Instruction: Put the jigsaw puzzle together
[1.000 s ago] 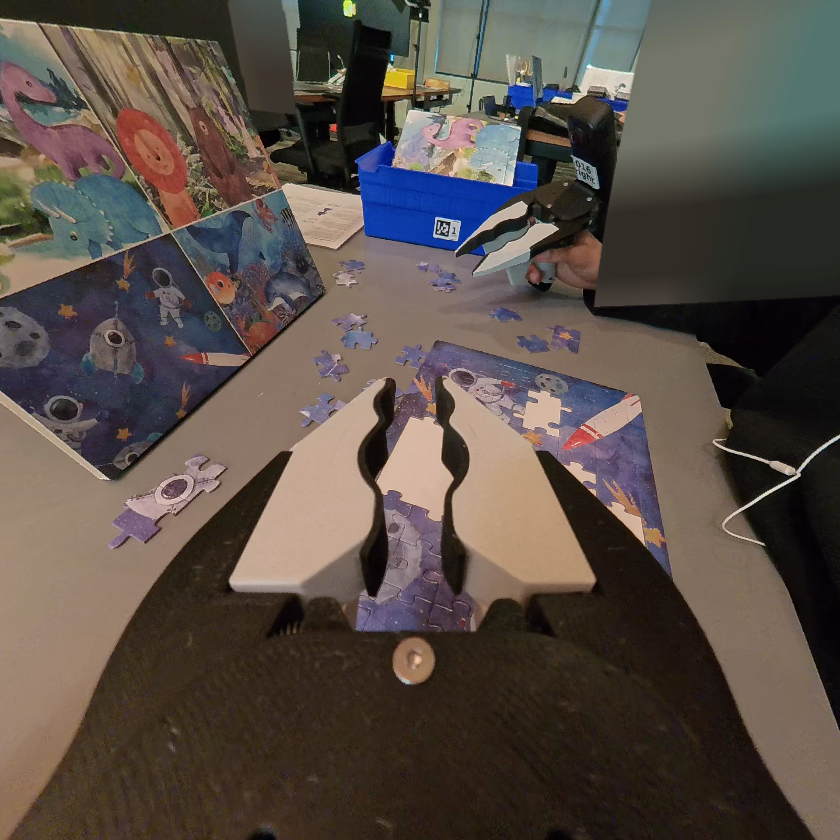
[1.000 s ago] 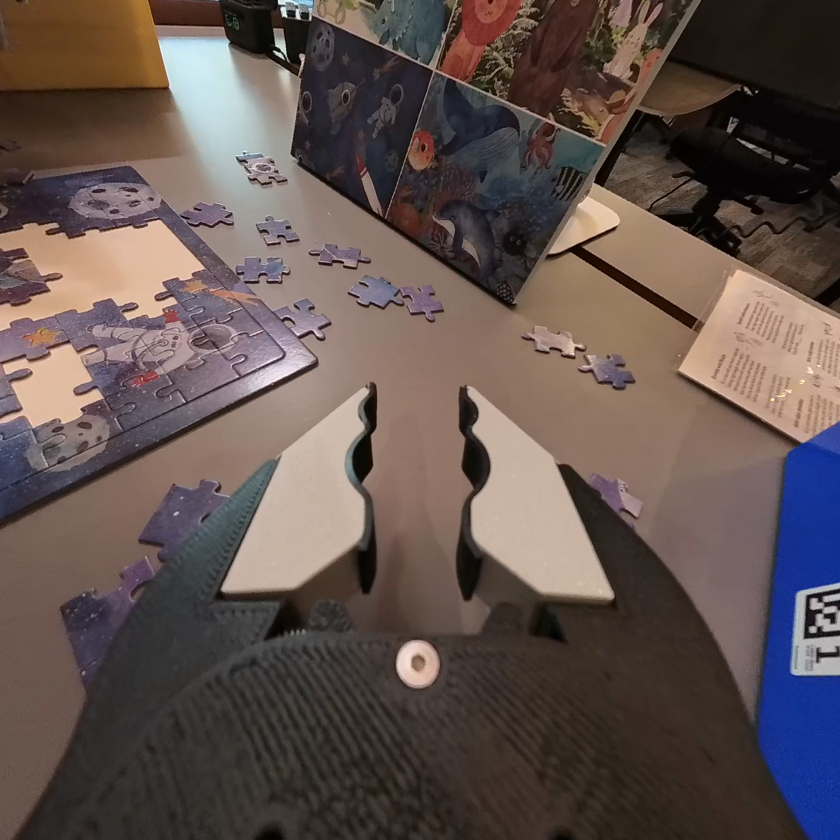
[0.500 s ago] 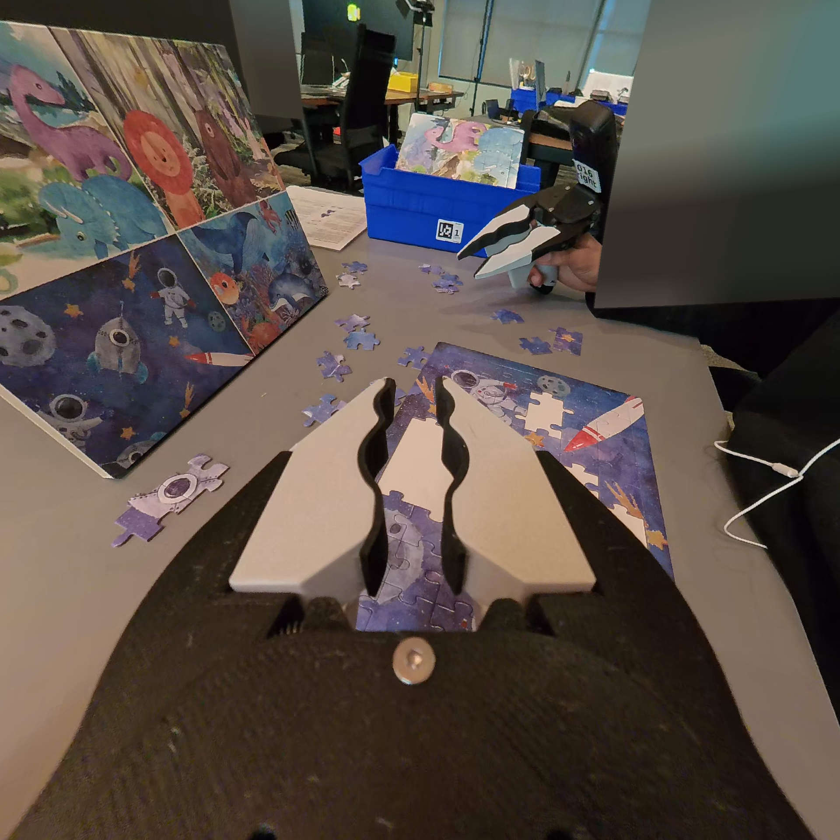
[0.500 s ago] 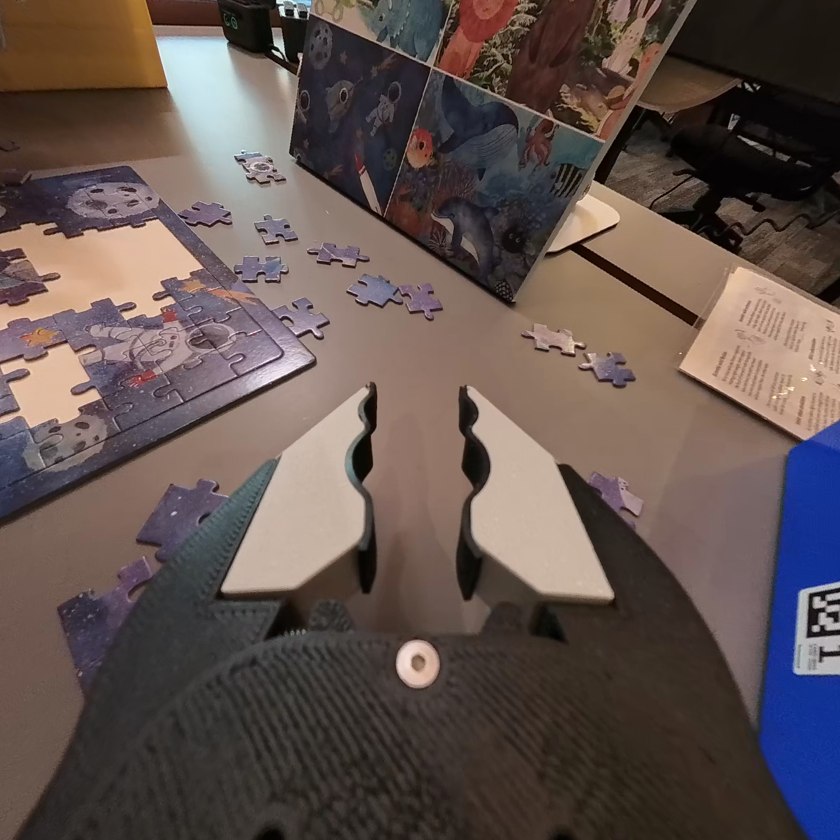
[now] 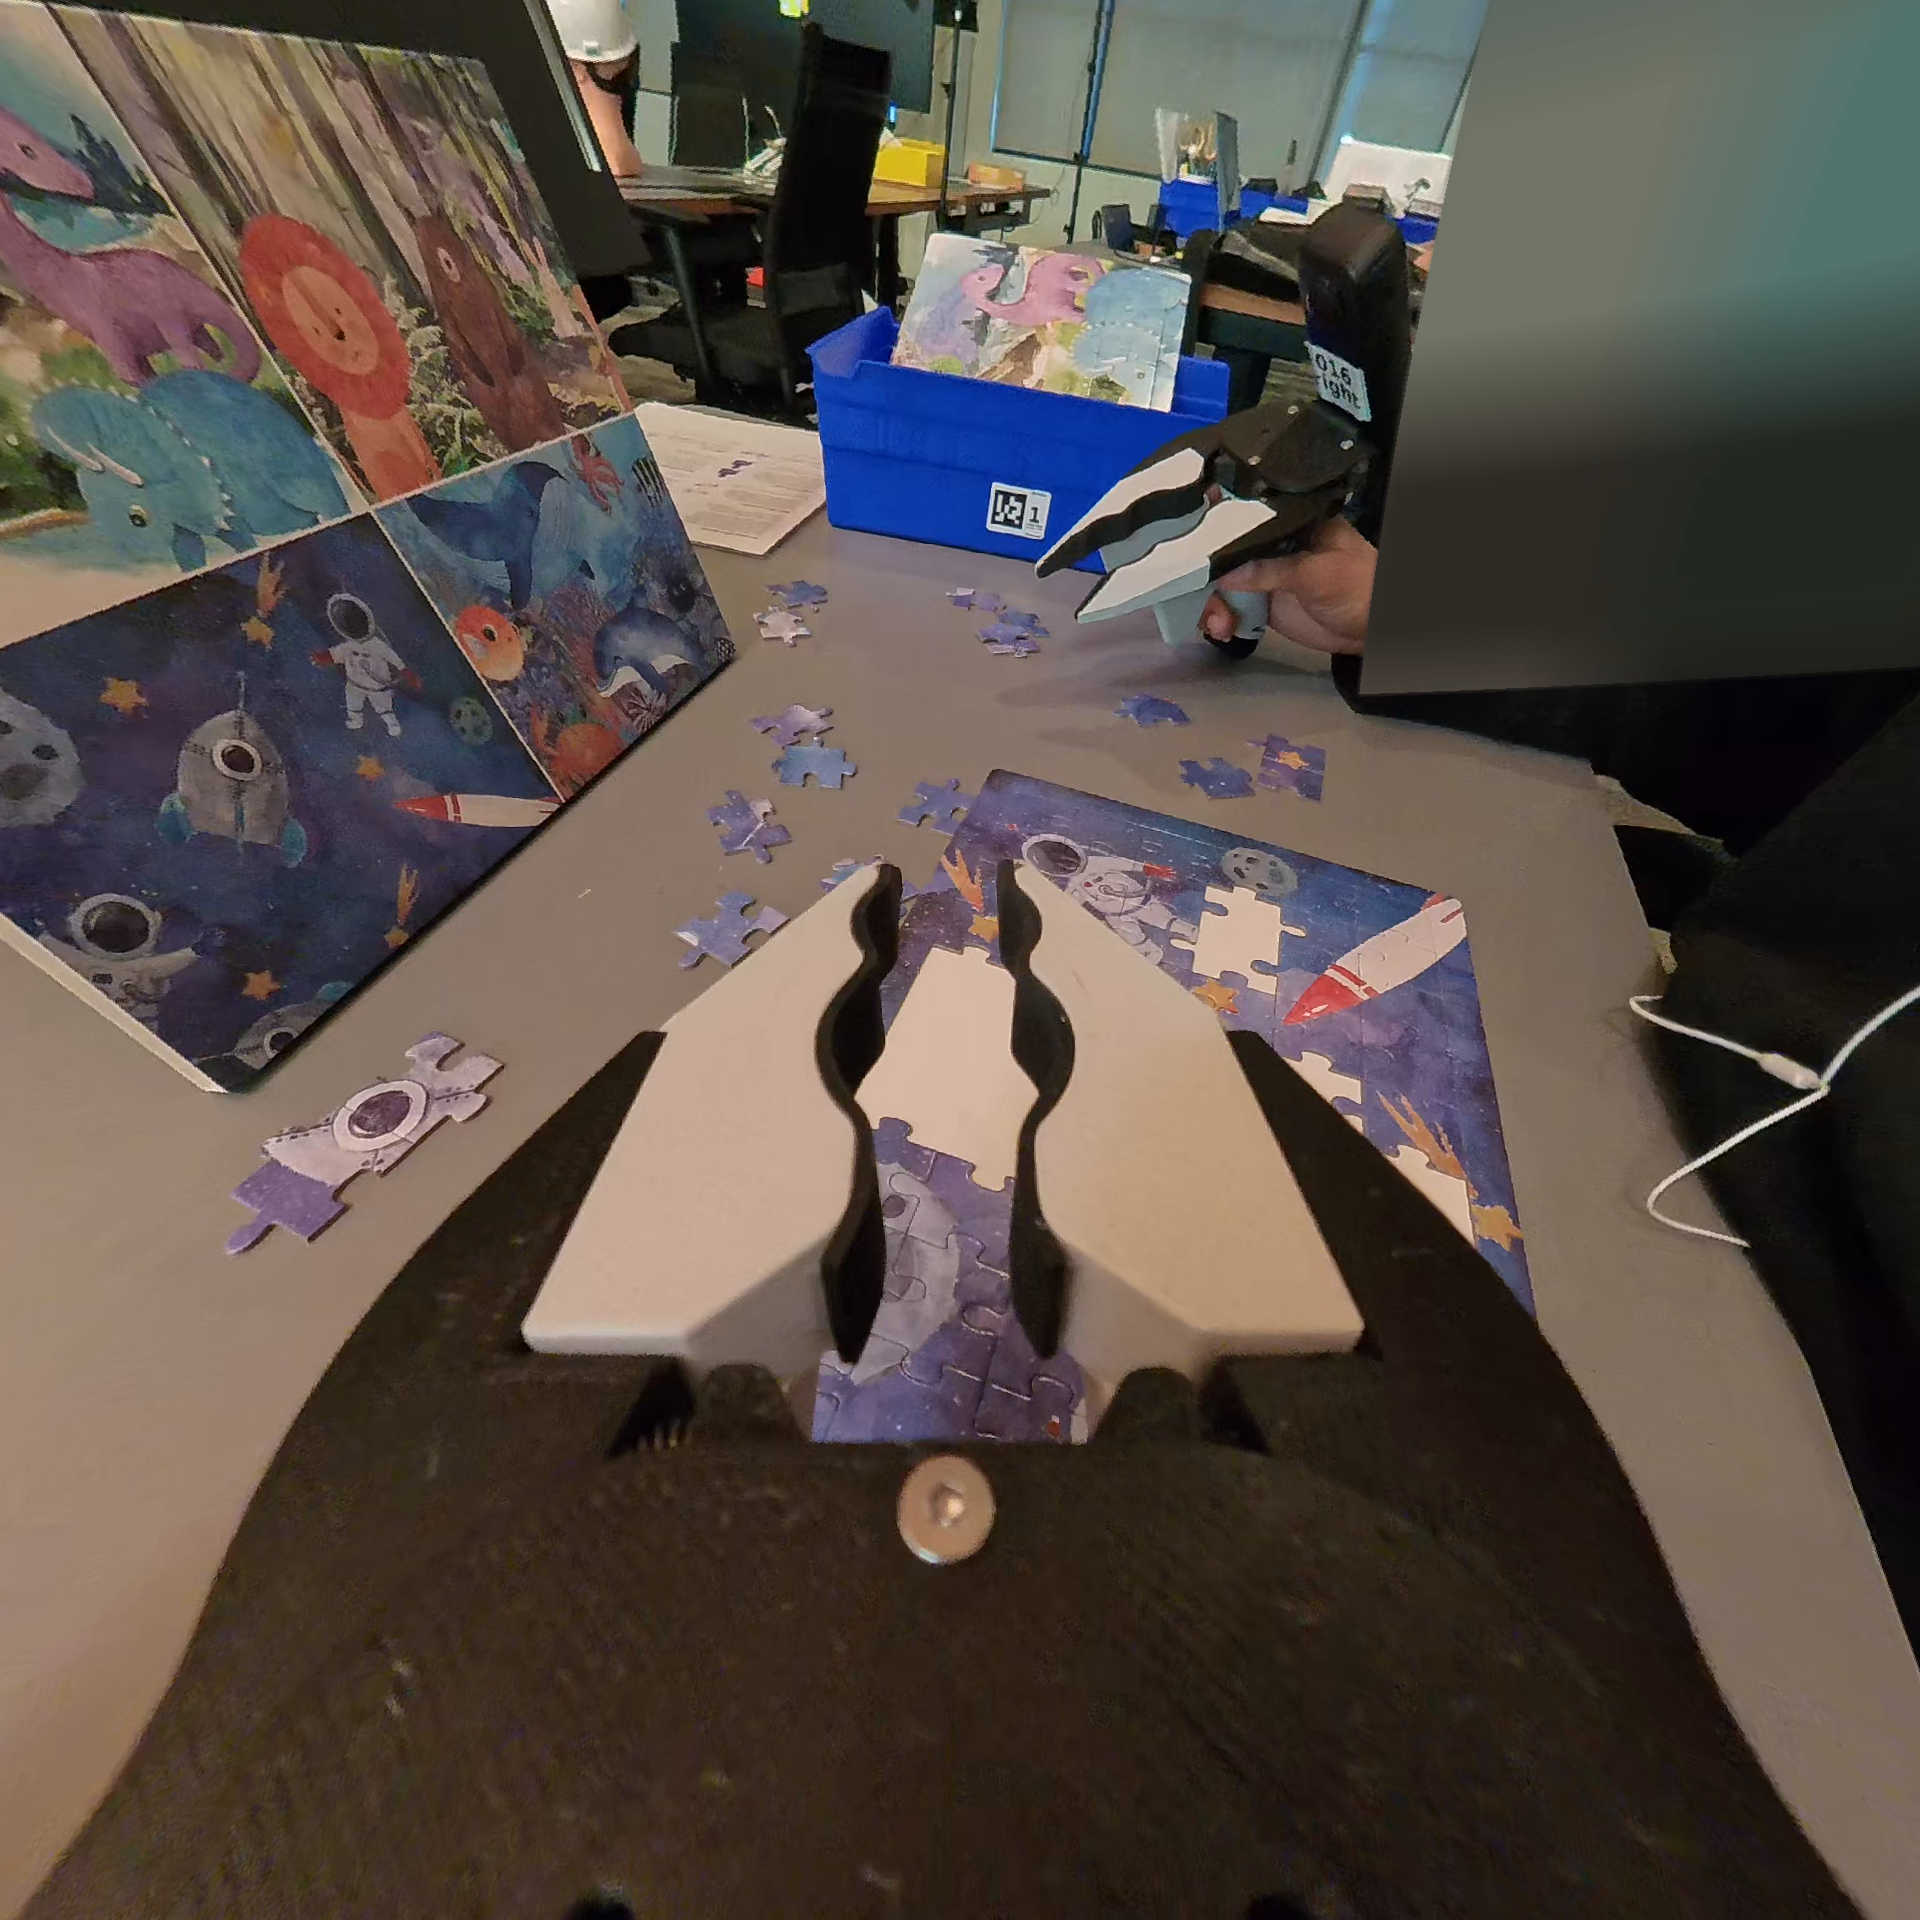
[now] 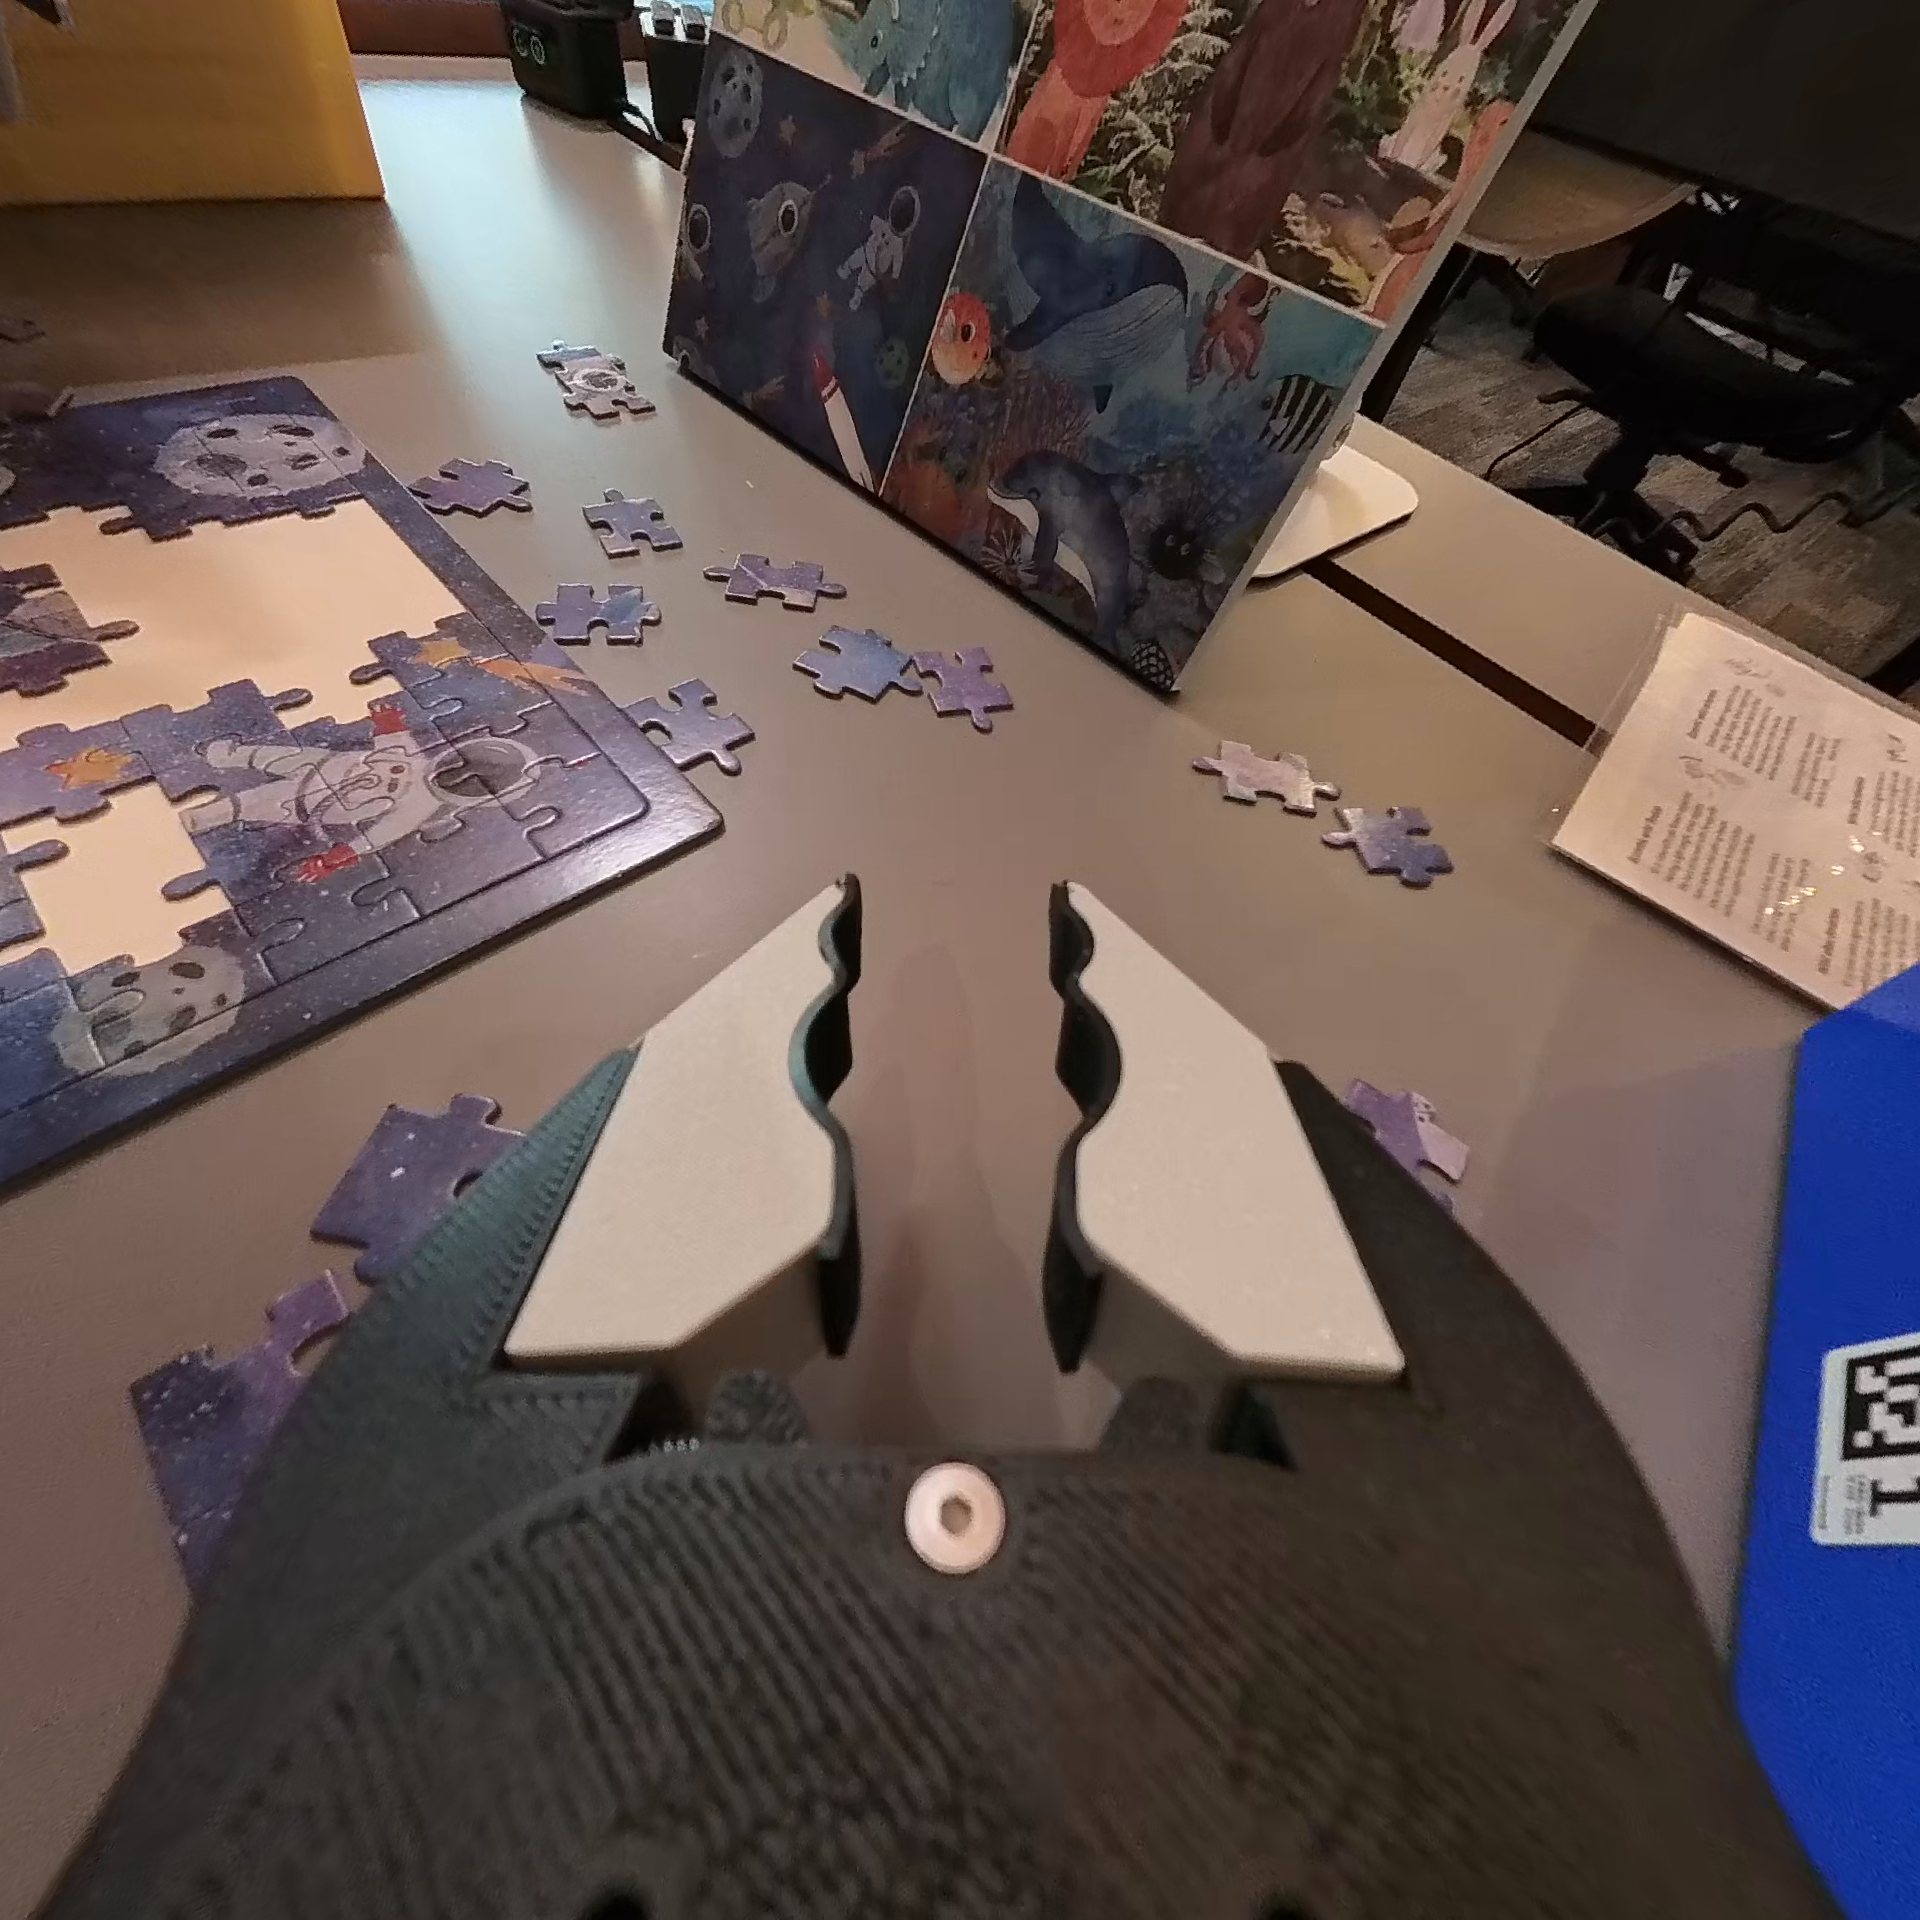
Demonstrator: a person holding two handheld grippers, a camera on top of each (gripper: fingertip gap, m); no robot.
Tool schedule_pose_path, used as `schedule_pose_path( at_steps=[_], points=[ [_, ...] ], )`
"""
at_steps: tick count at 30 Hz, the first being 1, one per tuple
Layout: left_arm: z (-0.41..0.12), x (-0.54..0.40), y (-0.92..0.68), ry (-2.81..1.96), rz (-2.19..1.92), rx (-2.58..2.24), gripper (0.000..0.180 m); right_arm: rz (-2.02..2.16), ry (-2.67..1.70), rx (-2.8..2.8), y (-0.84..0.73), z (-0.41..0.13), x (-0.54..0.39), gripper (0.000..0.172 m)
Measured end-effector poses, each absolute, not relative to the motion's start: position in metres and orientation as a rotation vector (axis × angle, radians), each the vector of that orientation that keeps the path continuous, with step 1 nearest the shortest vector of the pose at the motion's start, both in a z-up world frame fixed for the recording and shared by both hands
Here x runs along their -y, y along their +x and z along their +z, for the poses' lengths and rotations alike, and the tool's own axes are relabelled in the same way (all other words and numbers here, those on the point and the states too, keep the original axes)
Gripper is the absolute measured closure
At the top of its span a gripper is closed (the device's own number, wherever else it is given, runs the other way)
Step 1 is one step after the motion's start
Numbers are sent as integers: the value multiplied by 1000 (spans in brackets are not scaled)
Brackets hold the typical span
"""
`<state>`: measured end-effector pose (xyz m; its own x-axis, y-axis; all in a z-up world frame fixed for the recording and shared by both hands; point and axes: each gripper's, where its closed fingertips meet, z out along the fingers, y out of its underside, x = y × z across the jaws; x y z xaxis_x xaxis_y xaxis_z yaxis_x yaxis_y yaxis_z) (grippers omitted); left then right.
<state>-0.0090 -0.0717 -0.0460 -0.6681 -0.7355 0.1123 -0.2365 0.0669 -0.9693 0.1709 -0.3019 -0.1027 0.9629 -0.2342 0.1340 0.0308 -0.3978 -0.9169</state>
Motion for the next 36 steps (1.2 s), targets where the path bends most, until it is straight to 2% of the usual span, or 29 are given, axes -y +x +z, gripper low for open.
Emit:
schedule_pose_path(
  at_steps=[16,20,36],
  points=[
    [-47,68,-7,-984,-1626,-1921,163,-350,-1895,-170,183,-81,318,136],
    [-42,67,-7,-955,-1618,-1889,169,-332,-1863,-203,187,-75,323,137],
    [-29,63,-10,-879,-1553,-1810,180,-233,-1930,-196,177,-99,308,137]
  ],
)
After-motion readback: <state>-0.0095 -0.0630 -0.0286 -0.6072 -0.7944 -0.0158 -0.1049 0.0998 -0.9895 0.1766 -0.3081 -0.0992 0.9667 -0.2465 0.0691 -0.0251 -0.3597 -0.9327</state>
